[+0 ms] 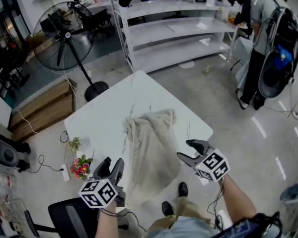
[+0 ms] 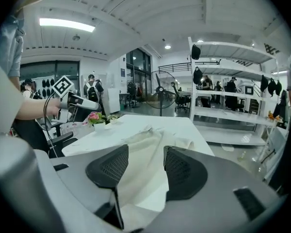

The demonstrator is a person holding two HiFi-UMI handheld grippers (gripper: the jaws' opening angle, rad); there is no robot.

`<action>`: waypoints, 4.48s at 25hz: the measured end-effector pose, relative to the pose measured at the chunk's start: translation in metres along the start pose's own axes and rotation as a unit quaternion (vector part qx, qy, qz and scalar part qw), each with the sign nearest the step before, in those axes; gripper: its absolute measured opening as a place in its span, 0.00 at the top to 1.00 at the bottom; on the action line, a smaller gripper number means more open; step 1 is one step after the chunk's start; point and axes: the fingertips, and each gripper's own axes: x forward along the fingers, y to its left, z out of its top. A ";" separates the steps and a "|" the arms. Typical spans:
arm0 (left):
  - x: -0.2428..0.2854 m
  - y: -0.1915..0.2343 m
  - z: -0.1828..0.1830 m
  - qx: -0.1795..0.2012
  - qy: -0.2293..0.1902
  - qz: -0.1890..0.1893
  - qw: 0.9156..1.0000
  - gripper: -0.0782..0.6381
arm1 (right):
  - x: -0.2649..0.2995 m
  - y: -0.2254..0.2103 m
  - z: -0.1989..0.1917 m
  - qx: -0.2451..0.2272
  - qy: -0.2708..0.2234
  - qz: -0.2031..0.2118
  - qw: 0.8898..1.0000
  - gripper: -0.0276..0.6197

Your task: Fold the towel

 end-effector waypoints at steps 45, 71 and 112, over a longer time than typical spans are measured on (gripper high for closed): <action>0.287 0.095 -0.024 -0.011 0.224 0.013 0.975 0.54 | 0.209 -0.180 -0.004 0.031 0.167 0.196 0.966 0.63; 0.191 0.022 0.072 0.123 0.083 -0.117 0.982 0.78 | 0.150 -0.100 0.085 -0.106 0.063 0.177 0.977 0.88; 0.098 0.065 -0.095 0.100 0.209 -0.098 0.968 0.48 | 0.085 -0.012 -0.053 -0.055 0.115 0.165 0.978 0.71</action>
